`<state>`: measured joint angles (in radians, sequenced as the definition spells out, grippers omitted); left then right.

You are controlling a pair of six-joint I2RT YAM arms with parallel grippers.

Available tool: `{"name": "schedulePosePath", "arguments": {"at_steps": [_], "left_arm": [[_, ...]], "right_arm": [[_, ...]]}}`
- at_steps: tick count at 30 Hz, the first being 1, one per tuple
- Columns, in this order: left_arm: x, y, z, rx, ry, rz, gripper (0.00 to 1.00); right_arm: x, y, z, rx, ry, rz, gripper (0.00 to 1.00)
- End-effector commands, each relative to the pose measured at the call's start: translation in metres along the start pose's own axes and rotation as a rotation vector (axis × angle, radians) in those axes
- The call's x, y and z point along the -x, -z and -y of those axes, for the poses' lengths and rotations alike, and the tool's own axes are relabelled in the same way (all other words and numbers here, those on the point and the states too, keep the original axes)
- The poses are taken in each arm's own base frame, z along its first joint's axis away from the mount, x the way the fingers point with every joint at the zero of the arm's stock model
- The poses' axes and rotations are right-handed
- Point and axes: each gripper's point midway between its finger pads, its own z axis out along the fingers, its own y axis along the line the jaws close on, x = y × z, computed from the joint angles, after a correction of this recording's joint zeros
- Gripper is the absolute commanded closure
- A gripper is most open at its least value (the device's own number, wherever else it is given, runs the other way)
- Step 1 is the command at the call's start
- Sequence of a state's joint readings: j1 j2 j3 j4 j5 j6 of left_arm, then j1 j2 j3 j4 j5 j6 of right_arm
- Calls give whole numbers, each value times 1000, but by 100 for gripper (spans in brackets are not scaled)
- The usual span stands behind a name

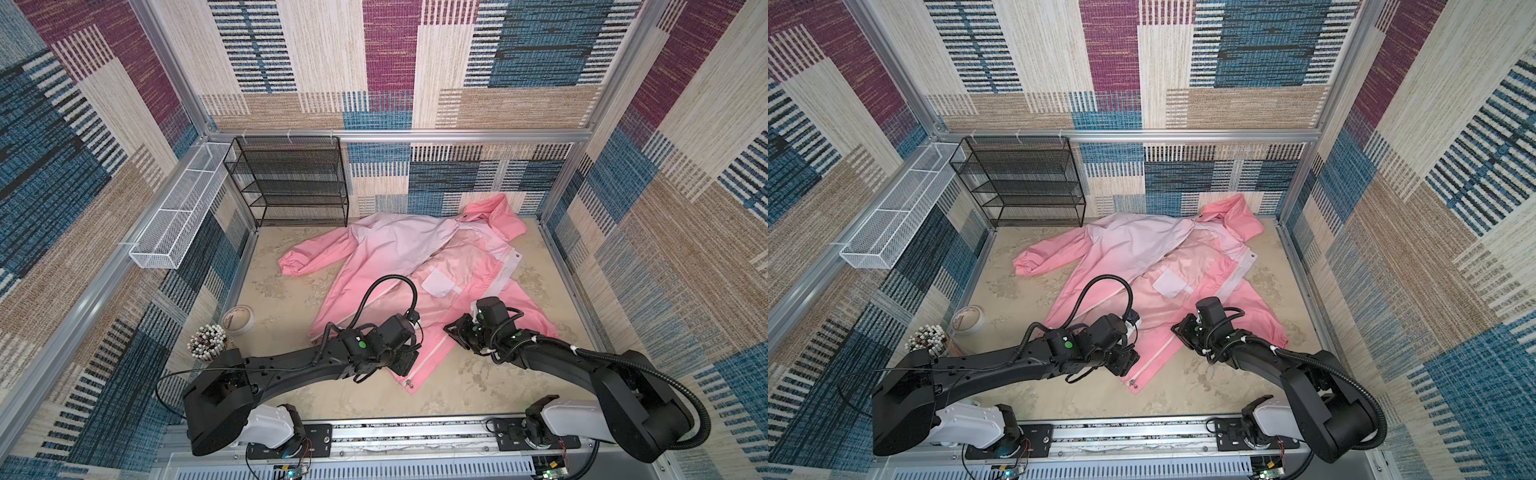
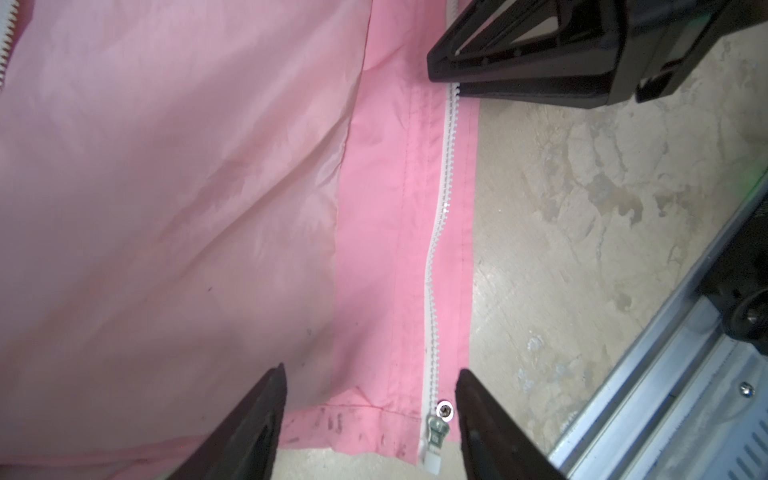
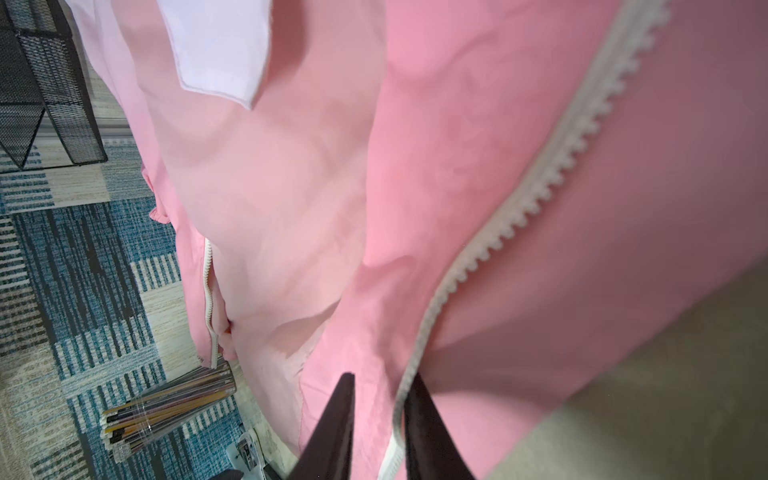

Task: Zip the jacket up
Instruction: 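Grasp the zipper pull end with left gripper while right gripper grasps opposite zipper edge, then lift both held hem corners and bring the grippers toward each other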

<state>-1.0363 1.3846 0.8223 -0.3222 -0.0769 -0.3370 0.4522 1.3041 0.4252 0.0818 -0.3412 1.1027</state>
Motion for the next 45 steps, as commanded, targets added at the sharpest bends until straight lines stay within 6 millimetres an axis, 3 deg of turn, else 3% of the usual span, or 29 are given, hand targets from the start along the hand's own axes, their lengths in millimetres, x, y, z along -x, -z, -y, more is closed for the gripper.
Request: {"name": "schedulePosePath", "arguments": {"at_steps": [1,6,10,11,18,35,38,45], "left_arm": [[1,1,-1,9,-6,5,33],[1,-1,2,1,-13,-2,34],[0,-3,7,-13,-31,-12,35],[0,-4,9,-17,-41,-16,35],[0,-9,21,-31,-82,-49,36],[-18,-31,22,233,-182,-211,45],[-19,-32,12,306,-170,-216,50],[-12,-30,9,340,-140,-185,80]], "right_arm": [[-4,-2,-18,74,7,-32,74],[-13,-6,-21,79,7,-60,76],[-17,-8,-21,74,3,-69,99],[-16,-7,-22,76,-2,-64,100],[-10,6,-49,120,3,-44,100],[-9,17,-68,176,-27,-41,100],[-9,18,-70,183,-28,-42,100],[-9,20,-71,189,-31,-42,100]]}}
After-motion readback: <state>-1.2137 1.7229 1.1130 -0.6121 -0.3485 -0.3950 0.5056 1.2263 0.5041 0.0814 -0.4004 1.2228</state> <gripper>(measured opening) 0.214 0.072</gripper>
